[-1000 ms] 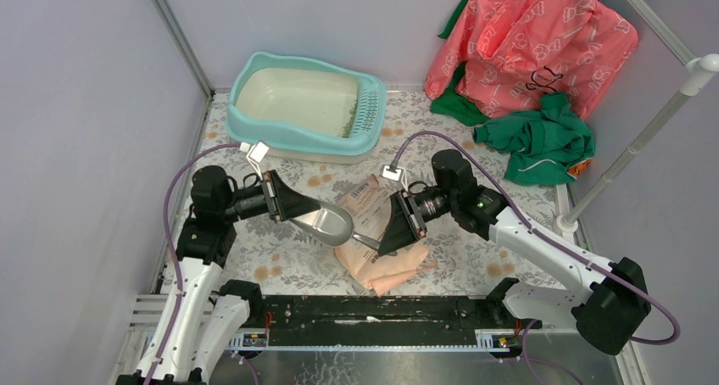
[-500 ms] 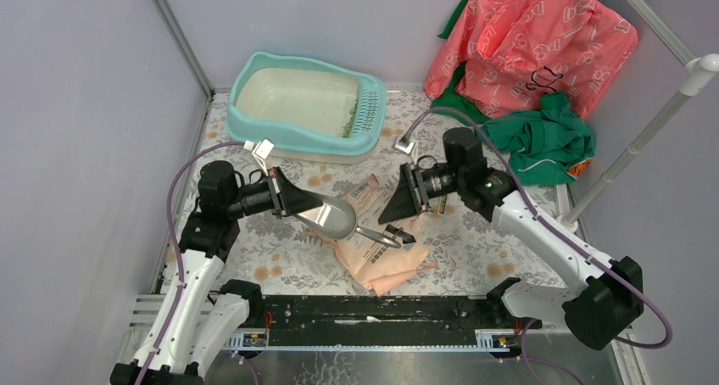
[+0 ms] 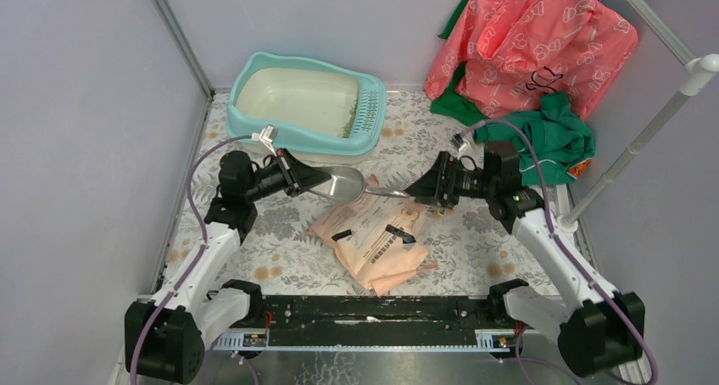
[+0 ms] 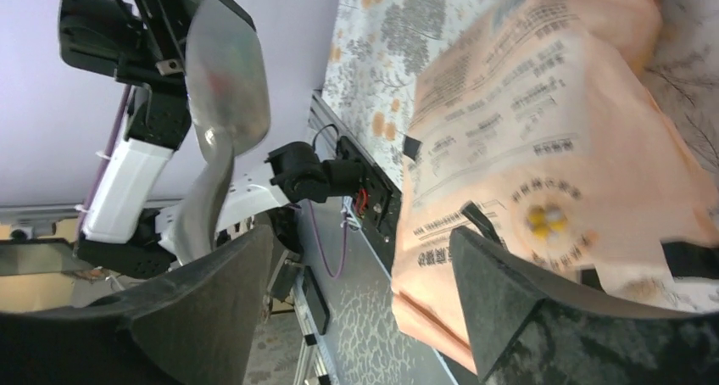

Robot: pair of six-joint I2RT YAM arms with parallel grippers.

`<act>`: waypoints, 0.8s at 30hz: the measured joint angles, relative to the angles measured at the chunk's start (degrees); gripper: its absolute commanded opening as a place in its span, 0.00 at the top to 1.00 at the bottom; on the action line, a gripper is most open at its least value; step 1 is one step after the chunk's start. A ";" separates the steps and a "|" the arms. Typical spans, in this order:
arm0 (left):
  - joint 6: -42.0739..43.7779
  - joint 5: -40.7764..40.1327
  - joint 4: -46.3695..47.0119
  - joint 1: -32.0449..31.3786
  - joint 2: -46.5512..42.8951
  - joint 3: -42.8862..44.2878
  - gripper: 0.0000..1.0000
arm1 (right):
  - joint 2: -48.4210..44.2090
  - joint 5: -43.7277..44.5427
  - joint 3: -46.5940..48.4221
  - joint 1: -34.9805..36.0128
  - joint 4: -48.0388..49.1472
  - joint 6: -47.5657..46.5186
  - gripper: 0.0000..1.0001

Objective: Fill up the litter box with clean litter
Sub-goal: Adjust the spatula.

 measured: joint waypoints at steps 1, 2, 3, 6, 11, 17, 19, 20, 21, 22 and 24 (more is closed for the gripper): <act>-0.90 -0.70 1.75 -0.31 0.63 -0.57 1.00 | -1.64 1.14 -1.79 0.00 0.09 0.76 0.07; -1.73 -1.64 3.48 -0.92 1.31 -1.22 1.00 | -3.87 2.71 -3.91 0.00 0.35 1.64 0.05; -2.49 -2.82 4.79 -2.01 1.86 -1.95 1.00 | -6.36 4.17 -5.79 0.00 0.46 2.62 0.05; -4.26 -6.05 6.38 -6.36 2.60 -3.32 1.00 | -13.51 8.33 -9.46 -0.02 0.70 4.85 0.00; -7.50 -12.87 11.19 -13.33 2.64 -4.92 1.00 | -24.15 17.84 -11.80 -0.37 -2.56 6.51 0.00; -9.18 -18.10 15.34 -17.18 3.45 -6.78 1.00 | -26.56 20.57 -14.73 -1.05 -1.29 10.64 0.00; -9.18 -19.21 15.65 -17.66 3.63 -7.72 1.00 | -26.64 20.74 -16.46 -1.75 -0.83 12.33 0.00; -9.20 -19.58 15.69 -17.73 3.61 -8.31 1.00 | -26.67 20.70 -17.11 -2.23 -0.63 12.96 0.00; -9.16 -20.24 15.67 -17.75 3.52 -8.72 1.00 | -26.69 20.65 -17.94 -2.99 -0.07 13.81 0.01; -9.14 -20.87 15.63 -17.64 3.41 -9.22 1.00 | -26.56 20.55 -18.75 -4.09 0.46 14.64 0.03; -8.81 -21.11 15.41 -17.44 3.23 -9.64 1.00 | -25.49 19.89 -20.26 -6.49 2.49 16.31 0.04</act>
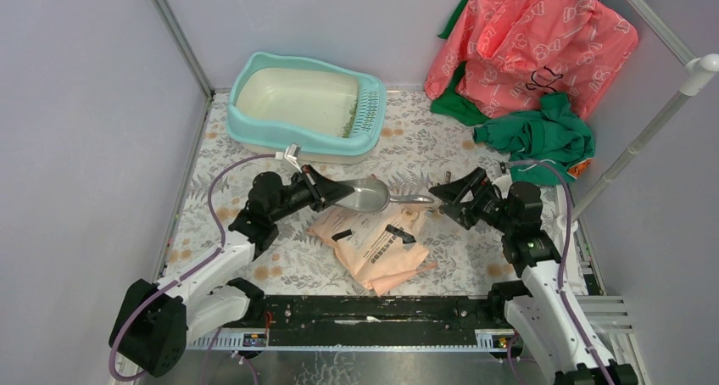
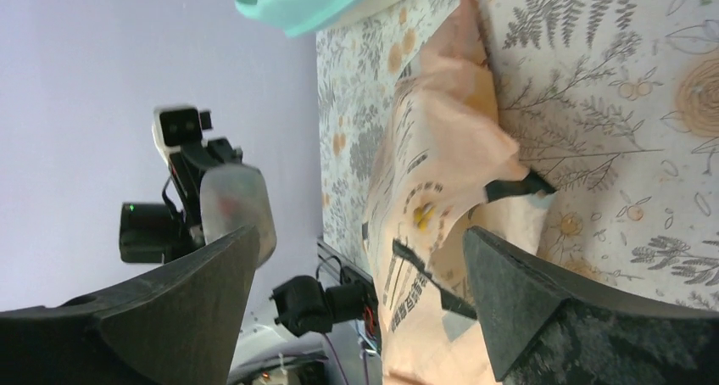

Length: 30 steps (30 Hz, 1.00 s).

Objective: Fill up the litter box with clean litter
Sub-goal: Adjust the spatula.

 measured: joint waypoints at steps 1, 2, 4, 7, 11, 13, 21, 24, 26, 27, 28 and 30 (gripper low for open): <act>0.11 0.07 -0.04 0.42 -0.09 -0.09 1.00 | 0.70 -0.81 -0.96 -1.38 1.86 1.05 0.04; 0.24 0.39 -0.02 0.87 -0.13 -0.13 1.00 | 1.38 -1.84 -2.23 -2.73 4.42 2.47 0.04; 0.35 1.22 0.09 2.69 -0.13 -0.17 1.00 | 3.02 -4.22 -5.53 -5.44 10.27 5.73 0.03; 0.50 2.75 0.44 6.64 0.44 -0.22 1.00 | 5.11 -7.04 -8.15 -7.41 16.41 8.96 0.03; 0.55 4.07 2.80 9.16 2.97 -1.03 1.00 | 10.36 -11.78 -8.50 -7.65 29.49 14.12 0.04; 0.39 5.01 4.50 9.49 4.87 -1.84 1.00 | 13.35 -13.84 -8.50 -7.65 35.52 16.46 0.04; -1.03 6.78 9.88 9.60 10.14 -3.19 1.00 | 19.54 -18.67 -3.93 -7.50 39.78 18.38 0.15; -1.25 7.04 10.99 9.60 10.27 -3.19 1.00 | 20.33 -18.80 -1.73 -6.34 39.76 17.84 0.16; -1.27 7.19 11.37 9.60 10.34 -3.19 1.00 | 21.38 -18.47 -0.20 -4.13 38.47 16.72 0.16; -1.27 7.23 11.52 9.60 10.38 -3.19 1.00 | 22.08 -18.08 0.59 -2.62 37.59 16.15 0.16; -1.27 7.23 11.54 9.60 10.38 -3.19 1.00 | 22.86 -17.51 1.31 -0.92 36.79 15.54 0.17; -1.25 7.23 11.52 9.60 10.38 -3.19 1.00 | 24.17 -16.92 2.08 1.53 36.17 14.86 0.22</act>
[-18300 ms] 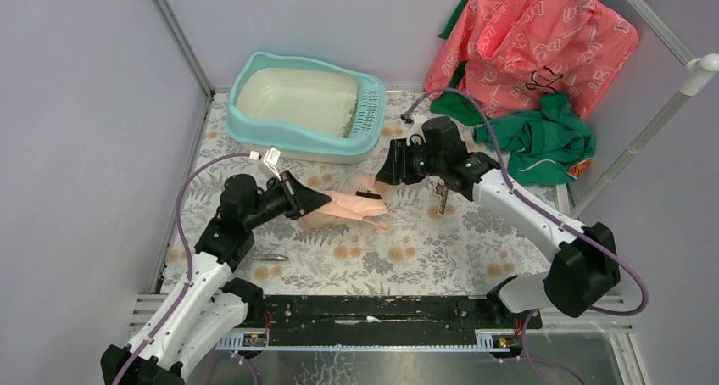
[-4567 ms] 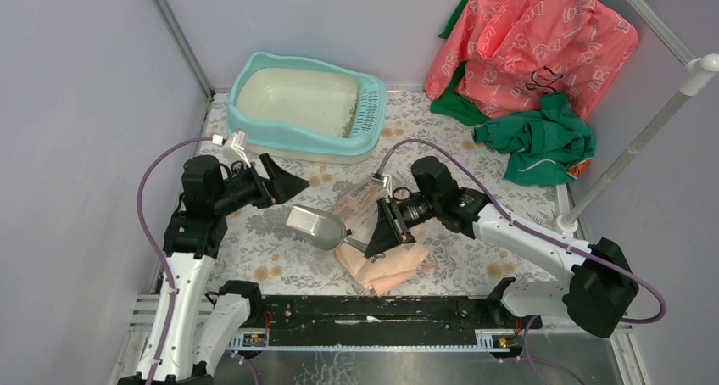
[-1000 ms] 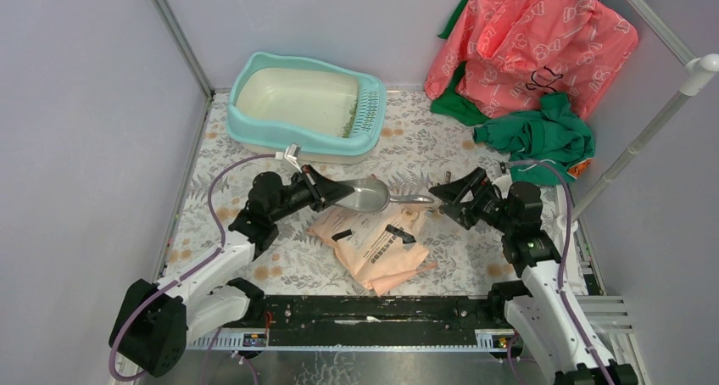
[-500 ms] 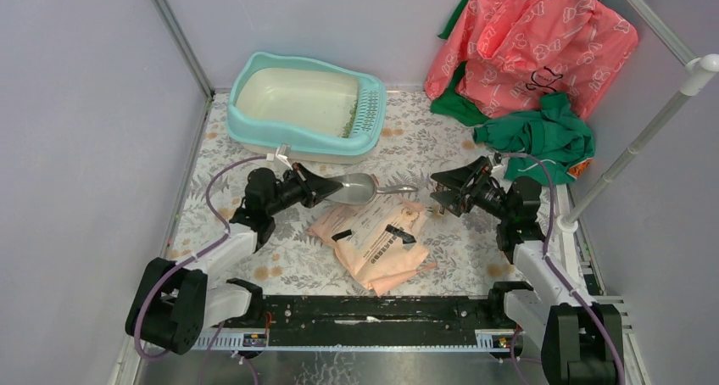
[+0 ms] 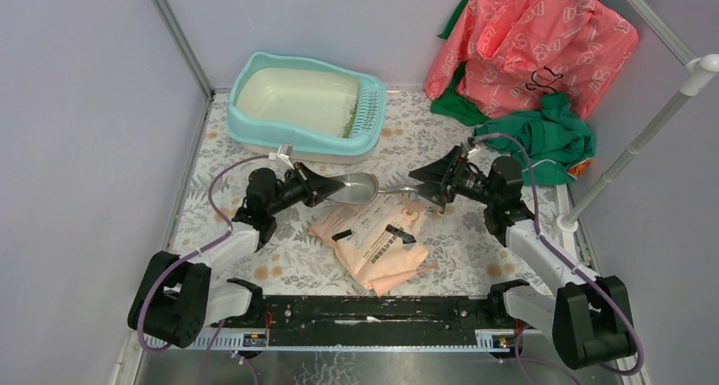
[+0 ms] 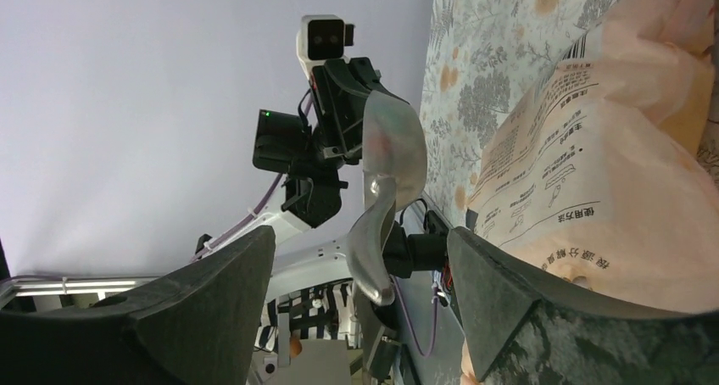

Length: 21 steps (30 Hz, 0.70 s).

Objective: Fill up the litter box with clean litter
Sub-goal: Adjust the spatula.

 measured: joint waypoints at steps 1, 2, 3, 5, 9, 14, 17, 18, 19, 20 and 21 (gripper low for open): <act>0.00 -0.02 0.02 0.00 0.00 0.00 1.00 | 0.76 0.68 0.26 1.16 -0.11 -0.24 0.24; 0.00 -0.02 0.02 0.00 0.00 0.00 1.00 | 1.31 0.94 0.37 1.88 -0.15 -0.42 0.25; 0.00 -0.02 0.02 0.00 0.00 0.00 1.00 | 2.14 1.51 0.48 2.69 -0.31 -0.50 0.27; 0.00 -0.04 0.02 0.00 0.00 0.00 1.00 | 2.56 2.23 0.59 3.74 -0.57 -0.59 0.31; 0.00 -0.07 0.02 0.00 0.07 0.00 1.00 | 3.61 4.13 1.62 5.88 -1.27 -0.96 0.36; 0.11 -0.70 -0.59 0.00 -0.09 0.00 1.00 | 4.50 6.14 3.61 8.39 -2.21 -1.88 0.38; 0.81 -1.64 -3.19 0.00 -1.18 0.11 1.00 | 4.72 7.85 4.96 10.23 -4.96 -3.50 0.38; 1.29 -2.03 -4.28 0.00 -1.70 0.22 1.00 | 4.72 8.28 5.27 10.69 -5.73 -3.89 0.38; 1.66 -2.45 -5.42 0.00 -2.29 0.33 1.00 | 4.74 8.76 5.68 11.28 -6.71 -4.44 0.38; 2.05 -2.71 -6.58 0.00 -2.89 0.46 1.00 | 4.74 9.09 5.99 11.67 -7.67 -5.03 0.39; 2.43 -3.08 -7.52 0.00 -3.48 0.57 1.00 | 4.74 9.66 6.21 12.02 -8.52 -5.46 0.39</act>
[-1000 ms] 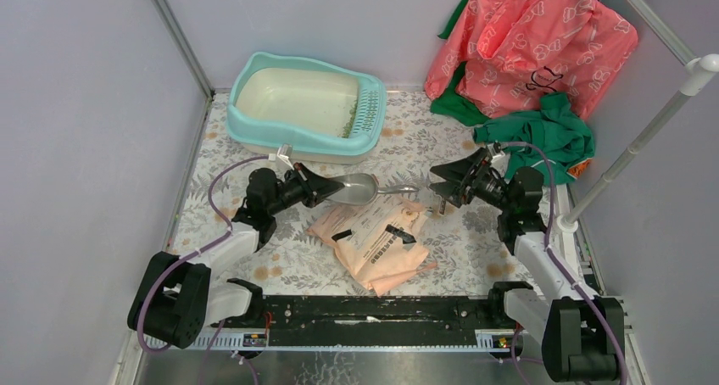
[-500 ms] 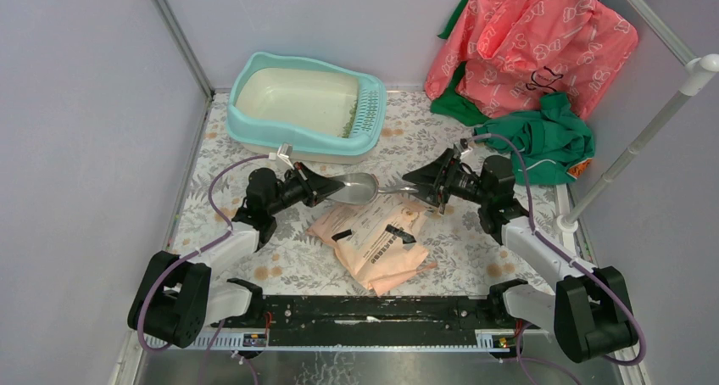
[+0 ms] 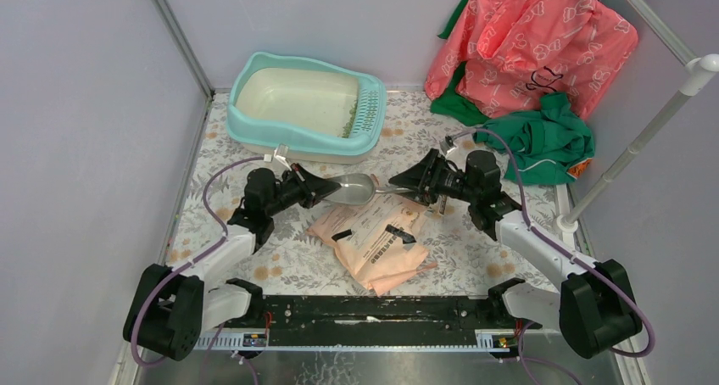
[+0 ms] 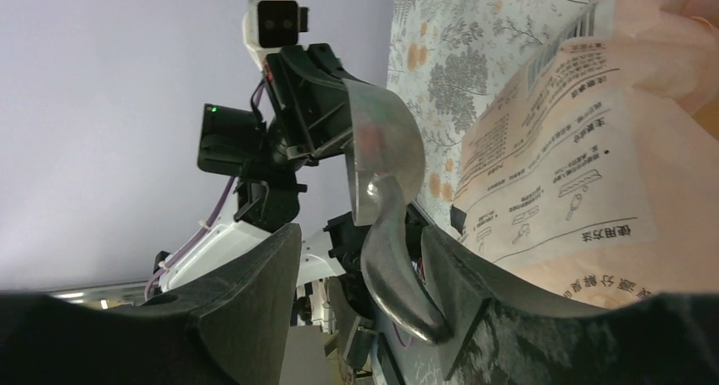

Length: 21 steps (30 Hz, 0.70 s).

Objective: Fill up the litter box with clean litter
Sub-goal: Adjust the spatula.

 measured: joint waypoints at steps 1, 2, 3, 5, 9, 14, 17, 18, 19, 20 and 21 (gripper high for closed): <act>0.35 -0.44 -1.03 0.00 -0.66 0.11 1.00 | 0.00 0.33 0.04 0.24 -0.63 -0.42 0.39; 0.68 -0.76 -1.86 0.00 -1.16 0.28 1.00 | 0.00 0.59 0.04 0.35 -1.16 -0.61 0.40; 0.85 -1.01 -2.54 0.00 -1.53 0.44 1.00 | 0.04 0.72 0.04 0.52 -1.66 -0.76 0.40; 1.22 -1.27 -3.10 -0.02 -1.88 0.63 1.00 | 0.15 1.25 0.04 0.85 -2.01 -0.96 0.40; 1.73 -1.46 -4.26 -0.17 -1.97 0.74 1.00 | 0.70 1.75 0.04 1.36 -1.79 -0.98 0.41; 2.01 -1.44 -5.05 -0.59 -1.97 0.76 1.00 | 2.10 1.77 0.04 1.66 -0.96 -0.96 0.44; 2.23 -1.29 -5.05 -0.83 -1.92 0.76 1.00 | 3.02 1.75 0.04 2.03 -0.09 -0.85 0.49; 2.25 -1.11 -5.03 -0.85 -1.84 0.76 1.00 | 3.30 1.73 0.04 2.10 0.33 -0.74 0.52; 2.29 -0.94 -5.03 -0.96 -1.73 0.76 1.00 | 3.61 1.70 0.04 2.14 0.74 -0.59 0.54; 2.23 -0.90 -4.98 -1.05 -1.64 0.76 1.00 | 3.87 1.66 0.04 2.14 1.05 -0.42 0.56; 2.19 -0.83 -4.90 -1.09 -1.57 0.76 1.00 | 4.11 1.66 0.04 2.14 1.25 -0.24 0.57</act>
